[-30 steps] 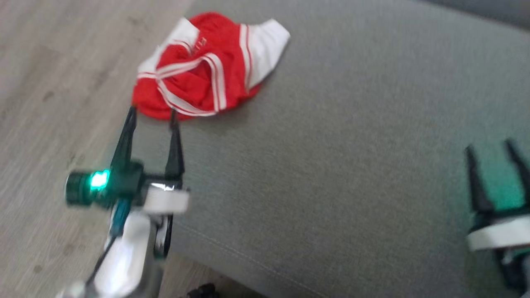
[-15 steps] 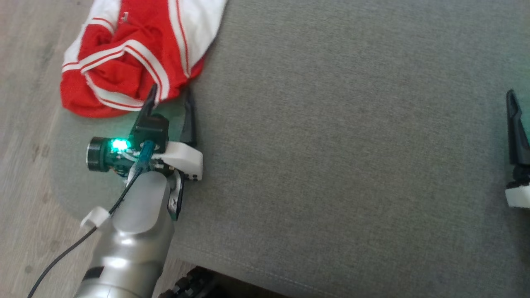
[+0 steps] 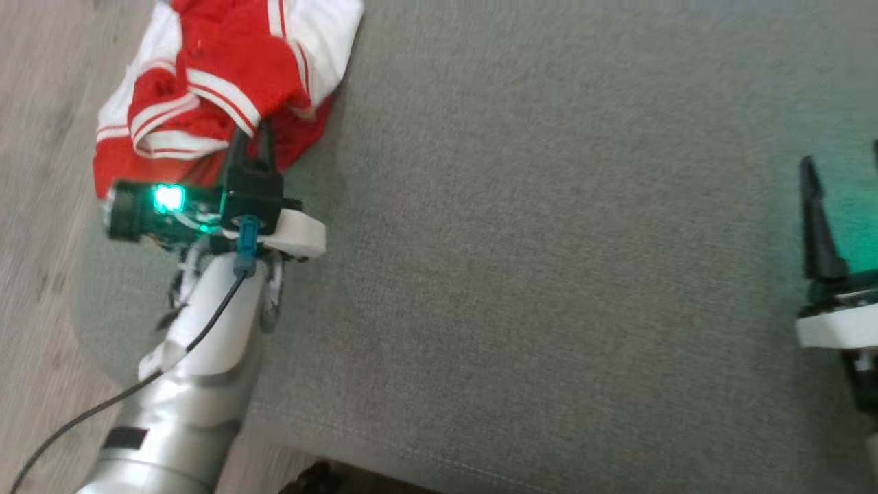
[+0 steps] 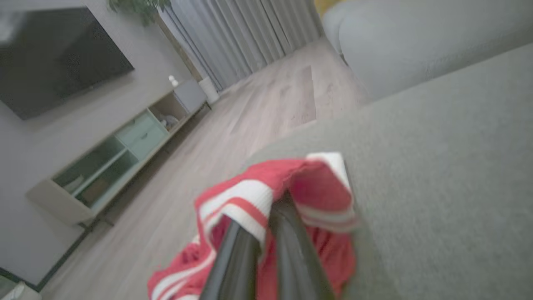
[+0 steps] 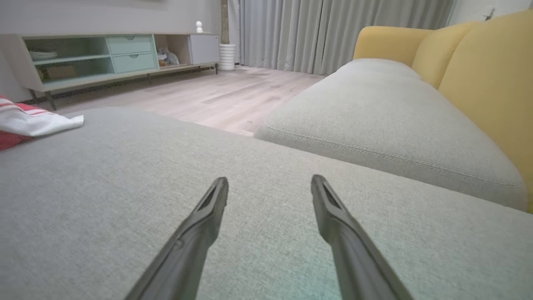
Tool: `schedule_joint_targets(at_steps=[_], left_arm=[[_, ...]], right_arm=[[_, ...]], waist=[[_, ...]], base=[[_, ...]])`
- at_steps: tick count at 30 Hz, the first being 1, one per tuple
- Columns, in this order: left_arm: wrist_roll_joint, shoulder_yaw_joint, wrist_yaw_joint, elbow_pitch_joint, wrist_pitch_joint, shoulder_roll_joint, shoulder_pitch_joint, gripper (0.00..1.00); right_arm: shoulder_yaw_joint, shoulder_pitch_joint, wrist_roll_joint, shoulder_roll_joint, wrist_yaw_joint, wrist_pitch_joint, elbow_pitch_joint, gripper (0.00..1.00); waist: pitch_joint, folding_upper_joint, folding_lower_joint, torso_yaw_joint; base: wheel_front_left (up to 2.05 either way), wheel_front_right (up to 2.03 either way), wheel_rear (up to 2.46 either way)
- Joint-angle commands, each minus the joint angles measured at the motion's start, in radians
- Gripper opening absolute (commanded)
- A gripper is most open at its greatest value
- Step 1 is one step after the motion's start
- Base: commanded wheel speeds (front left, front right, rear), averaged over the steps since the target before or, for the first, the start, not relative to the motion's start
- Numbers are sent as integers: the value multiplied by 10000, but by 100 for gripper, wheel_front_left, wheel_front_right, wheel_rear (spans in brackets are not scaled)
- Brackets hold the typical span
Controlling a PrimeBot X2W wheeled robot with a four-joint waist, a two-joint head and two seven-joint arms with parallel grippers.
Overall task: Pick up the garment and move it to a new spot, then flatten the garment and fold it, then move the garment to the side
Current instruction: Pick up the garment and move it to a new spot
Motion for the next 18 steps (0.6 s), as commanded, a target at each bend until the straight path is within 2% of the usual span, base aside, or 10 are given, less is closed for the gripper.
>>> schedule_joint_targets(at_steps=[1,4,5,8,12,18], left_arm=[[149,164,142,-658,-49,589,198,0],[307,-33,118,-1649,-49,1048,201,0],[307,-33,118,-1649,-49,1048,201,0],[613,-436,-239,-2587,-49,1623,-109,0],[1111,-982,-601,-3590,-49,2282,-813,0],[1196,-1275,-1268,-3639,-49,2546,-2368,0]], right_arm=[[271,-124,56,84,65,-107,-206,100],[406,-61,48,644,65,-107,-49,100],[406,-61,48,644,65,-107,-49,100],[484,72,33,1142,65,-107,95,100],[627,144,-74,1660,65,-107,291,100],[860,171,-7,2208,65,-107,372,100]], waist=[[-739,0,0,-409],[-1557,0,0,-903],[-1557,0,0,-903],[-2308,0,0,-1586],[-3158,0,0,-2791],[-3933,0,0,-4755]], base=[[0,0,0],[0,0,0],[0,0,0],[0,0,0],[0,0,0],[0,0,0]])
